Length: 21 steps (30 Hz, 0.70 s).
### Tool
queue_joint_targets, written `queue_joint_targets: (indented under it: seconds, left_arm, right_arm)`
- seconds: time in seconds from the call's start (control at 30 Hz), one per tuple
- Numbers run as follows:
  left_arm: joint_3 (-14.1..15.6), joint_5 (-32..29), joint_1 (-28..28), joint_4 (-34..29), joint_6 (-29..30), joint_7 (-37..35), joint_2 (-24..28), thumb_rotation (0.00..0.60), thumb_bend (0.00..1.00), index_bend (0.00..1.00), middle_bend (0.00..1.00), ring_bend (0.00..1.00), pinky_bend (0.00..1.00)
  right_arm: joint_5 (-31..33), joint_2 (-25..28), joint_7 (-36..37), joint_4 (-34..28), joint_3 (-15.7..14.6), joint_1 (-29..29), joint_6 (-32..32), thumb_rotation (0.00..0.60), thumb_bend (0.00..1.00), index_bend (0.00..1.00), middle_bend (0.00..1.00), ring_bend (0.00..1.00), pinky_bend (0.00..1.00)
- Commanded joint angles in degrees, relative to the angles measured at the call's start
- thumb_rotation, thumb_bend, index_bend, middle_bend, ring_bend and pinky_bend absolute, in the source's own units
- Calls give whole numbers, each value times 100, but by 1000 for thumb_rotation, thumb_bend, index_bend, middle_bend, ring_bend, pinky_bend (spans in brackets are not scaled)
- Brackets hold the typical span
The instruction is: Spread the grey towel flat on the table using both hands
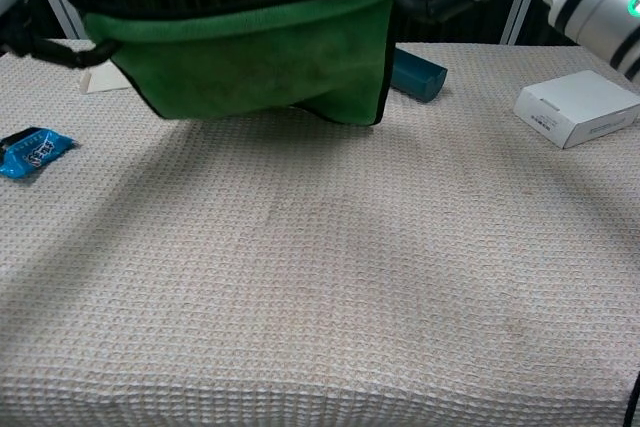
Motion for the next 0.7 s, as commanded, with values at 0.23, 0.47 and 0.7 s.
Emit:
queue_joint_targets:
  seconds: [0.23, 0.47, 0.7]
  left_arm:
    - [882, 680, 804, 753, 527, 119, -367, 600, 525, 747, 491, 401, 378]
    - [1180, 982, 1159, 876, 743, 280, -392, 600, 527, 747, 488, 401, 366]
    - [1322, 1083, 1363, 918, 607, 523, -411, 600, 519, 745, 476, 379, 363]
  right_arm:
    - [-628, 183, 182, -365, -639, -275, -108, 600, 408, 664, 254, 0, 0]
    - [-839, 247, 98, -538, -918, -336, -316, 600, 406, 664, 255, 0, 0]
    - [-926, 209, -24, -477, -1072, -379, -521, 600, 407, 664, 255, 0, 0]
